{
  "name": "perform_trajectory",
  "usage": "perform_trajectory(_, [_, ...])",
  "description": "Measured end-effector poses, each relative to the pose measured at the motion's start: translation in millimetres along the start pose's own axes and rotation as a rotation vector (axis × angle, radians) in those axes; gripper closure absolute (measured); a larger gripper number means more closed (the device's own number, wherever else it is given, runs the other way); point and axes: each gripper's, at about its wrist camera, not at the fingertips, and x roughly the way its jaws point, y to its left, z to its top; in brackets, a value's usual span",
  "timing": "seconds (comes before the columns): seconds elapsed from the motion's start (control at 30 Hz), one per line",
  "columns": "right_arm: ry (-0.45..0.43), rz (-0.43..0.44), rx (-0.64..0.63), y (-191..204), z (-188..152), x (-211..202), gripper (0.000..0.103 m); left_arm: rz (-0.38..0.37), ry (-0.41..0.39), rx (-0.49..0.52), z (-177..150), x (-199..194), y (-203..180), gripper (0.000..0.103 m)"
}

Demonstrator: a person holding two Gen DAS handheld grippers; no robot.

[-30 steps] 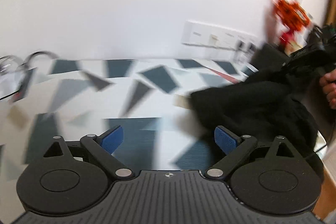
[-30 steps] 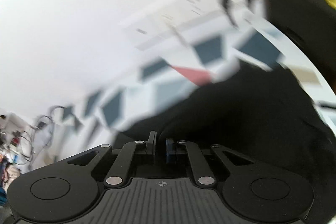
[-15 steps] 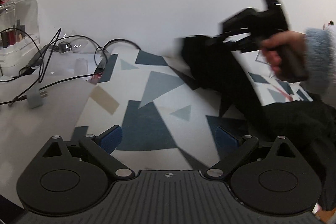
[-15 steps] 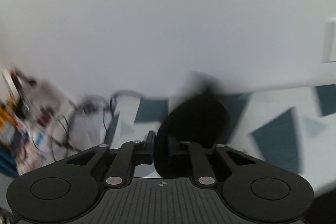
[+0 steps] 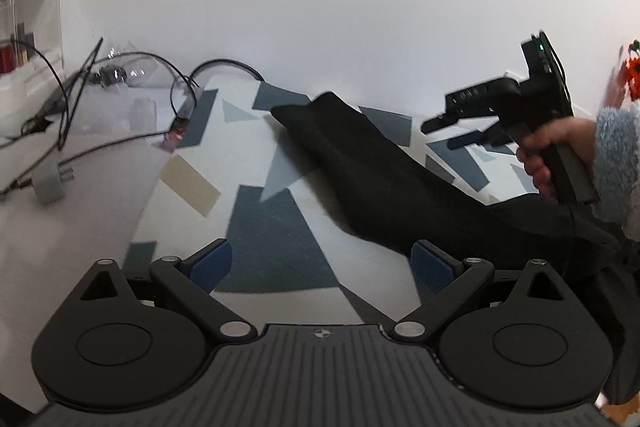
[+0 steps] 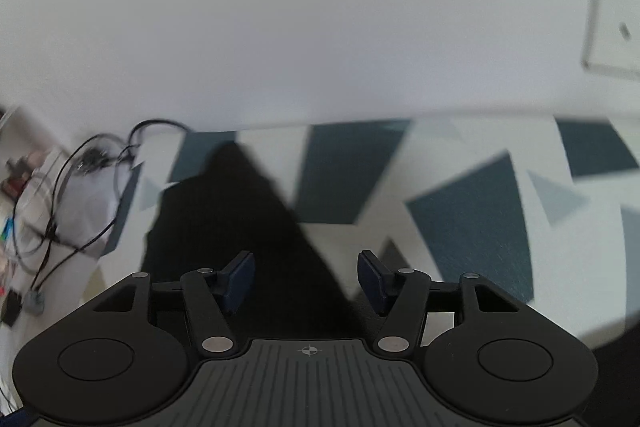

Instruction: Fold clothes

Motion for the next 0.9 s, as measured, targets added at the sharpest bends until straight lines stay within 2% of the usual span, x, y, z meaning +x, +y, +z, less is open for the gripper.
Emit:
perform_trajectory(0.13, [-0.006,0.013,0.004,-14.1,3.6,19.6,0.049,0.061,0.024,-0.004,2.8,-0.6,1.6,0.005])
perform_trajectory(0.27, [-0.018,-0.025,-0.179,13.8,15.3,55.4,0.048,0.132,0.047,-0.012,1.6,-3.6,-3.7,0.005])
perform_trajectory(0.33, [-0.037,-0.021,-0.245,25.6,22.5,73.4,0.041,0.174,0.06,-0.008,-0.7,-4.1,-7.6,0.005])
perform_trajectory(0.47, [-0.027,0.017,-0.235,35.8,36.6,106.8,0.034,0.247,0.085,-0.018,-8.4,-3.7,-13.2,0.003])
perform_trajectory(0.53, [-0.028,0.037,-0.243,41.0,39.9,115.9,0.036,0.272,0.11,-0.027,-15.0,1.4,-14.1,0.003])
perform_trajectory(0.6, [-0.014,0.067,-0.273,47.6,40.6,119.9,0.054,0.293,0.131,-0.043,-20.7,6.7,-13.9,0.003])
perform_trajectory(0.63, [-0.005,0.077,-0.291,51.2,40.6,120.9,0.068,0.304,0.142,-0.051,-23.6,9.4,-13.8,0.003])
perform_trajectory(0.7, [0.004,0.082,-0.312,55.2,41.1,118.2,0.078,0.324,0.163,-0.068,-29.1,14.7,-13.5,0.003])
perform_trajectory(0.83, [-0.017,0.11,-0.269,45.9,53.6,96.3,0.084,0.291,0.143,-0.093,-26.5,15.1,-12.4,0.003])
perform_trajectory(0.9, [-0.08,0.076,-0.243,37.6,67.5,71.2,0.086,0.271,0.128,-0.098,-24.0,14.3,-11.9,0.003])
